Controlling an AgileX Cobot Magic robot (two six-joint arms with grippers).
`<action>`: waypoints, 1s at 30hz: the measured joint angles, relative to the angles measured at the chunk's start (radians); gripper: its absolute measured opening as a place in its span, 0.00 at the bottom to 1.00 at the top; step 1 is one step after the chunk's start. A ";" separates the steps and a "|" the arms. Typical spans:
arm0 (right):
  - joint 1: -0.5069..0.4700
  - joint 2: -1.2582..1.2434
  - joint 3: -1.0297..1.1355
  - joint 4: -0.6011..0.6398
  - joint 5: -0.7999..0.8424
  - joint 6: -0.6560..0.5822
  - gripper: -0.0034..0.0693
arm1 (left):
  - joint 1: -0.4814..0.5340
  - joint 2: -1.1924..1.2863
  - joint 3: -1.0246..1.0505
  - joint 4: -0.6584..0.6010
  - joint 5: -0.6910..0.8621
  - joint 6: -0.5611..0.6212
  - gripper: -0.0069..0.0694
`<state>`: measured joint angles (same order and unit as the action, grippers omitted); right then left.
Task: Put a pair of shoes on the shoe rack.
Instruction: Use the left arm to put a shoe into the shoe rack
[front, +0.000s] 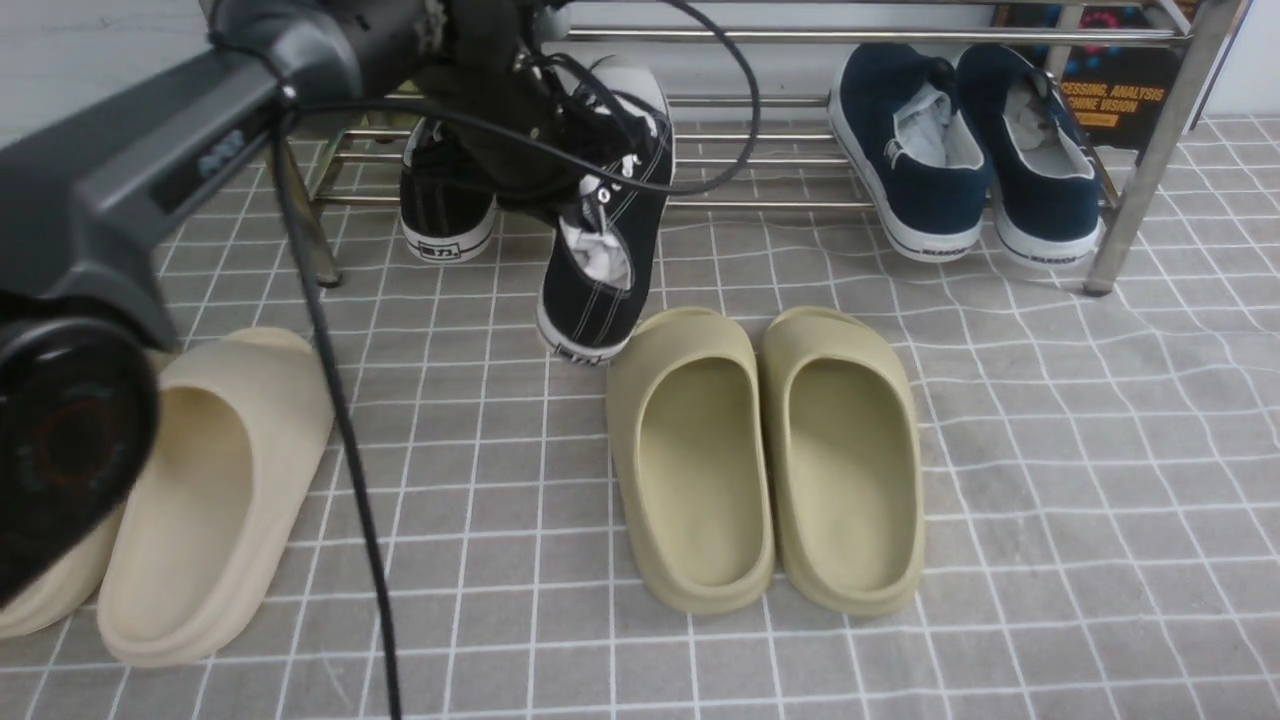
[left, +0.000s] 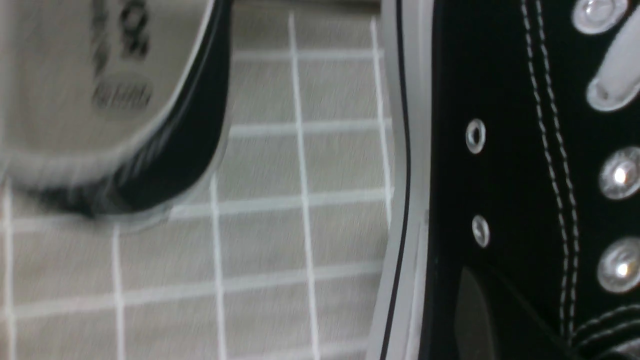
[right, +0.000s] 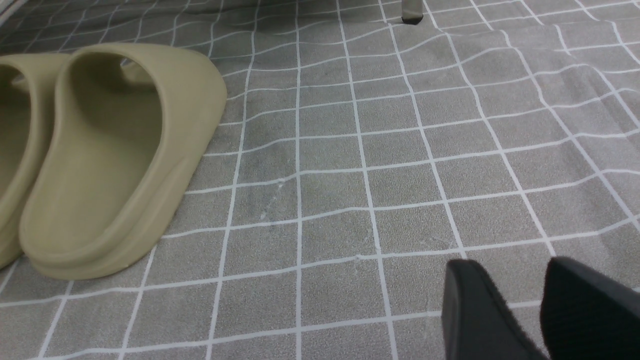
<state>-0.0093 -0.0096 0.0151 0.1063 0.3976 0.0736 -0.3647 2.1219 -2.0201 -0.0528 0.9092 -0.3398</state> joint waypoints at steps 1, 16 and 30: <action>0.000 0.000 0.000 0.000 0.000 0.000 0.38 | 0.000 0.008 -0.012 0.002 -0.003 0.000 0.08; 0.000 0.000 0.000 -0.001 0.000 0.000 0.38 | 0.000 0.148 -0.126 0.091 -0.172 -0.057 0.08; 0.000 0.000 0.000 -0.001 0.000 0.000 0.38 | 0.002 0.148 -0.136 0.233 -0.264 -0.256 0.38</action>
<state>-0.0093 -0.0096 0.0151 0.1053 0.3976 0.0736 -0.3627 2.2702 -2.1565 0.1799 0.6447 -0.5953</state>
